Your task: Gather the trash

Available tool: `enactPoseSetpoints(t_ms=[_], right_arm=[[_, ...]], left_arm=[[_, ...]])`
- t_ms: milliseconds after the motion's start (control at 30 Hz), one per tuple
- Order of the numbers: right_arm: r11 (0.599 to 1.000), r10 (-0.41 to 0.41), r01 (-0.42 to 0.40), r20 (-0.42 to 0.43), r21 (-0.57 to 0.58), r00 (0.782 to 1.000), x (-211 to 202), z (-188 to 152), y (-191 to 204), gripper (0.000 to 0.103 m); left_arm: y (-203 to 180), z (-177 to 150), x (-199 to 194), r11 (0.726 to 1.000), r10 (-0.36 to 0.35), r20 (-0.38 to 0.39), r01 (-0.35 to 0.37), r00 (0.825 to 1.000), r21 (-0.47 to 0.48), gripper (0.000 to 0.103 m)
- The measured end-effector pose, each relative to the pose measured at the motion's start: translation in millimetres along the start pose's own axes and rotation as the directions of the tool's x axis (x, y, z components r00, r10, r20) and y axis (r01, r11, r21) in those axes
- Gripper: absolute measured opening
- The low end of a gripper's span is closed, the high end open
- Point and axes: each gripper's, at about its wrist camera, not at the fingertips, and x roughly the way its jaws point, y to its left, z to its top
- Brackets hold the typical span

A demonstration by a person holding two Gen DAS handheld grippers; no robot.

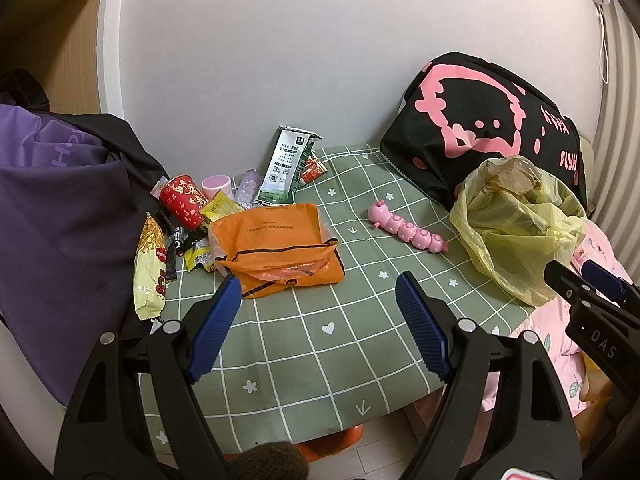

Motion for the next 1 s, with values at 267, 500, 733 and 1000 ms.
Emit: enactPoseSetpoints(t_ms=[267,500,733,1000], right_arm=[[1.000,0.005,-0.005,-0.008,0.011,1.000,4.2,-1.6,-0.7,0.061],[0.997,0.056,-0.056,-0.018,-0.045,0.998,26.4,8.5,14.1,0.061],[0.983,0.145,-0.152,-0.073,-0.103,0.987,58.1,17.6,40.8,0.061],[0.959,0.223,-0.243,-0.137,-0.147,0.965,88.2,20.9,69.8,0.061]], left_arm=[[6.3,0.8,5.7,1.000,0.008,-0.005,-0.008,1.000,0.002,0.076],[27.0,5.9,15.8,0.998,0.054,0.018,-0.054,0.998,-0.013,0.076],[97.3,19.6,51.9,0.984,0.139,-0.013,-0.139,0.990,-0.110,0.086],[179.0,13.7,108.8,0.958,0.129,-0.205,-0.176,0.970,-0.228,0.083]])
